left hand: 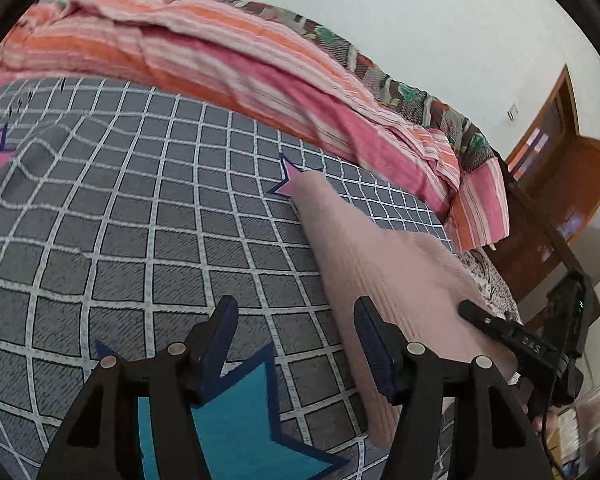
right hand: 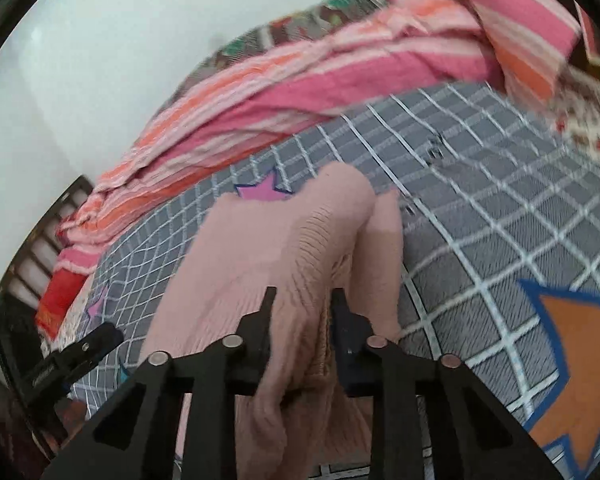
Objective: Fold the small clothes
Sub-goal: 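Grasp the sweater with the right tool and fold it over the body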
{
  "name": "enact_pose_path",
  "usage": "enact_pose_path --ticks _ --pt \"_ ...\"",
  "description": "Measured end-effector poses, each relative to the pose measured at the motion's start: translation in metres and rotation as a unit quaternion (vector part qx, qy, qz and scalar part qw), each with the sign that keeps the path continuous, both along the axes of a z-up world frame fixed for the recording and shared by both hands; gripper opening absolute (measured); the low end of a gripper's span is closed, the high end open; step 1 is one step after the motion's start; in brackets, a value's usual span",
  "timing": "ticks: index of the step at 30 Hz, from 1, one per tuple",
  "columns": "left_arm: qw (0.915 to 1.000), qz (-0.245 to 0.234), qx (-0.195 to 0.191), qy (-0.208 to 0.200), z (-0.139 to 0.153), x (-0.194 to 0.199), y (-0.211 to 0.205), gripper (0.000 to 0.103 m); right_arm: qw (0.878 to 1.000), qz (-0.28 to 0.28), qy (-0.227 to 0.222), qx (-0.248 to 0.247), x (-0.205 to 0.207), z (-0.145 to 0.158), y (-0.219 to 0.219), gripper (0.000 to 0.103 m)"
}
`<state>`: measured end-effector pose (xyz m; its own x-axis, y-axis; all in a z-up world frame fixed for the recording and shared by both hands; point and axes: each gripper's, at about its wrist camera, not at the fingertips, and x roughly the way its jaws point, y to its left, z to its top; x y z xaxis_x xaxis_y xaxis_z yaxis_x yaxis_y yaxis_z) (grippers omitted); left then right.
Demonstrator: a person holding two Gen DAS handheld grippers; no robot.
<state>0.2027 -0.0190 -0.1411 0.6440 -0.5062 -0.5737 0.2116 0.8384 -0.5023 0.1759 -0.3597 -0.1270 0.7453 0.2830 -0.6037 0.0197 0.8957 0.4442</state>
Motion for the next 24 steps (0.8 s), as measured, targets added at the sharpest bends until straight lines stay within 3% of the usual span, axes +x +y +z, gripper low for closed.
enact_pose_path --ticks 2,4,6,8,10,12,17,20,24 --pt "0.9999 0.000 -0.016 0.002 -0.003 0.001 0.005 0.058 0.999 -0.001 -0.026 0.021 -0.008 0.003 -0.008 0.021" --pt "0.9998 0.000 -0.020 0.005 -0.005 0.003 0.006 0.058 0.999 -0.014 -0.034 0.012 -0.016 0.001 -0.011 0.021" --pt "0.9998 -0.003 -0.019 0.007 -0.007 0.004 0.005 0.058 0.999 -0.029 -0.018 0.007 -0.017 -0.012 -0.015 0.021" --pt "0.9998 -0.006 -0.015 0.007 -0.008 0.005 0.004 0.058 0.999 -0.030 -0.002 0.034 -0.016 -0.021 -0.021 0.023" --pt "0.9999 -0.008 -0.014 0.005 -0.007 0.005 0.003 0.058 0.998 -0.032 0.002 0.046 -0.015 -0.018 -0.026 0.034" --pt "0.9998 -0.011 -0.016 0.001 -0.004 0.004 0.004 0.058 0.998 -0.039 0.001 0.048 -0.013 -0.015 -0.031 0.056" --pt "0.9998 -0.013 -0.016 -0.004 0.000 0.002 0.004 0.058 0.994 -0.019 0.038 0.098 0.013 -0.035 -0.044 0.073" --pt "0.9997 -0.017 -0.012 -0.008 0.002 -0.003 0.005 0.058 0.990 -0.007 0.057 0.129 0.027 -0.047 -0.047 0.075" --pt "0.9997 -0.021 -0.004 -0.015 0.004 -0.009 0.007 0.058 0.994 0.009 0.060 0.094 0.039 -0.044 -0.032 0.079"
